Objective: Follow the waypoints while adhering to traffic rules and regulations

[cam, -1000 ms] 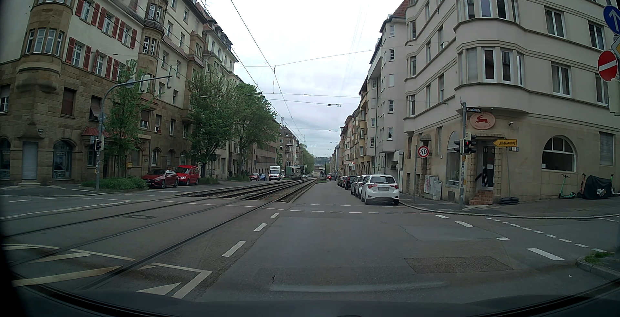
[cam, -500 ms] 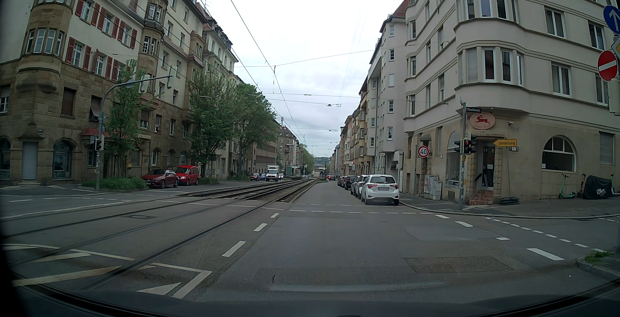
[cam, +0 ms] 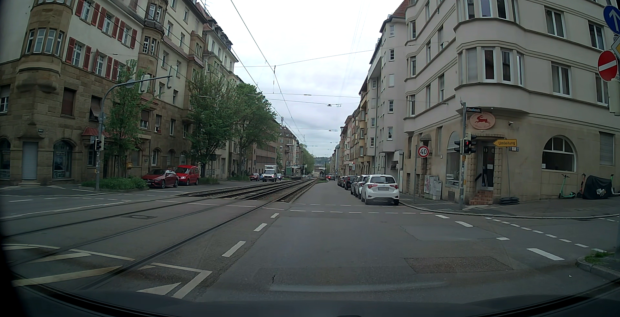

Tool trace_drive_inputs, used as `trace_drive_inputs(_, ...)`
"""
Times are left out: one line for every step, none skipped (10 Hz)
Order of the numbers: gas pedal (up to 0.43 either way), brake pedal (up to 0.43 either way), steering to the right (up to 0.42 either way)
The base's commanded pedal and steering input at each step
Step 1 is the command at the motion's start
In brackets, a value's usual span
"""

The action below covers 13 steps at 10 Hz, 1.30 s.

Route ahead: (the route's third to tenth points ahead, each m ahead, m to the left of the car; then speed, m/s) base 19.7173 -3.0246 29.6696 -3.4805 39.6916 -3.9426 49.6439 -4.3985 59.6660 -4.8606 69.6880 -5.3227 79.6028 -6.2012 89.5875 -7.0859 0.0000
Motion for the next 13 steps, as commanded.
trace_drive_inputs(0.000, 0.287, -0.012)
trace_drive_inputs(0.000, 0.287, -0.012)
trace_drive_inputs(0.000, 0.287, -0.012)
trace_drive_inputs(0.000, 0.287, -0.012)
trace_drive_inputs(0.000, 0.287, -0.012)
trace_drive_inputs(0.000, 0.287, -0.012)
trace_drive_inputs(0.000, 0.287, -0.012)
trace_drive_inputs(0.000, 0.287, -0.012)
trace_drive_inputs(0.000, 0.287, -0.012)
trace_drive_inputs(0.000, 0.287, -0.012)
trace_drive_inputs(0.000, 0.287, -0.012)
trace_drive_inputs(0.000, 0.287, -0.012)
trace_drive_inputs(0.000, 0.287, -0.012)
